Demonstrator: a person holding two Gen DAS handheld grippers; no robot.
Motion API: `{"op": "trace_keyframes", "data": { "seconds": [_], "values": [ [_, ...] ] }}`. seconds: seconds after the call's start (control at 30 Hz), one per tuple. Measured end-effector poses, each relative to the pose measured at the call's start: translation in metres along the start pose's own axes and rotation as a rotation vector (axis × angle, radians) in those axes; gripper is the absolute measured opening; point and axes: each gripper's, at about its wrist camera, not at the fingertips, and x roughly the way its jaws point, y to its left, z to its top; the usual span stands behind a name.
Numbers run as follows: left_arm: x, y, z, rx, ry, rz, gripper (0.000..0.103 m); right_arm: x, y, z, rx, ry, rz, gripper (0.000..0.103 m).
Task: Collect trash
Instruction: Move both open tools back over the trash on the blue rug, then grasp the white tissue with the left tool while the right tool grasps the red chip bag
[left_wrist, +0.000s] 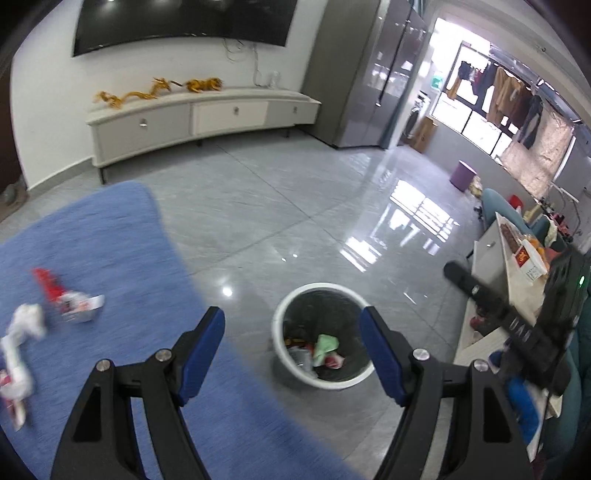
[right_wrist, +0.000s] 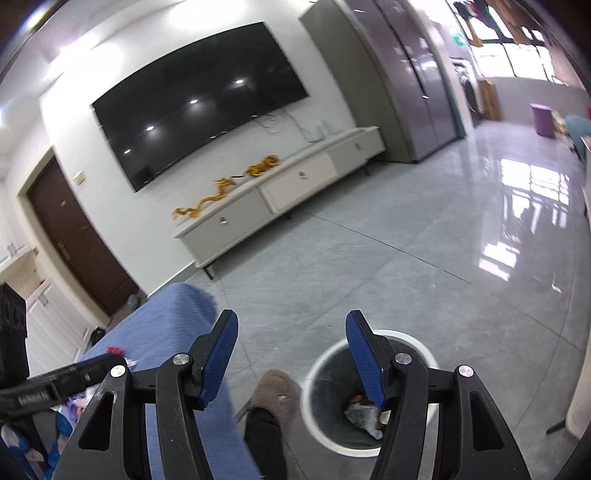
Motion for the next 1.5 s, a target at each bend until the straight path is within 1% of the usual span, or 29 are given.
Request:
{"op": "trace_keyframes", "data": {
  "seconds": [0.23, 0.37, 0.53, 0.63, 0.77, 0.87, 1.0, 1.1, 1.23, 1.43, 1.5],
  "values": [
    [-0.064, 0.078, -0.036, -0.065, -0.06, 0.086, 0.074, 0.005, 0.069, -0.01, -0.102, 0.034, 0.066, 0.059],
    [-0.091, 0.123, -0.057, -0.14, -0.088, 0.133, 0.074, 0.016, 0.107, -0.013, -0.166, 0.064, 0.102, 0.059],
    [-0.114, 0.178, -0.081, -0.228, -0.106, 0.2, 0.074, 0.034, 0.148, -0.022, -0.242, 0.1, 0.147, 0.059],
    [-0.12, 0.212, -0.096, -0.293, -0.098, 0.233, 0.074, 0.046, 0.167, -0.031, -0.276, 0.13, 0.169, 0.059],
    [-0.126, 0.251, -0.108, -0.379, -0.09, 0.245, 0.074, 0.069, 0.185, -0.043, -0.302, 0.175, 0.198, 0.059],
    [-0.126, 0.262, -0.105, -0.391, -0.097, 0.246, 0.073, 0.086, 0.194, -0.052, -0.313, 0.21, 0.216, 0.059],
    [-0.114, 0.264, -0.09, -0.365, -0.091, 0.247, 0.073, 0.108, 0.206, -0.062, -0.331, 0.251, 0.239, 0.059],
    [-0.095, 0.267, -0.077, -0.352, -0.065, 0.244, 0.067, 0.126, 0.216, -0.066, -0.359, 0.276, 0.258, 0.059],
    [-0.069, 0.273, -0.066, -0.332, -0.019, 0.254, 0.063, 0.153, 0.232, -0.072, -0.401, 0.315, 0.287, 0.059],
    [-0.039, 0.282, -0.065, -0.326, 0.054, 0.257, 0.054, 0.192, 0.261, -0.086, -0.473, 0.372, 0.33, 0.059],
    [-0.032, 0.282, -0.064, -0.314, 0.077, 0.25, 0.048, 0.2, 0.271, -0.091, -0.497, 0.38, 0.351, 0.059]
  ]
}}
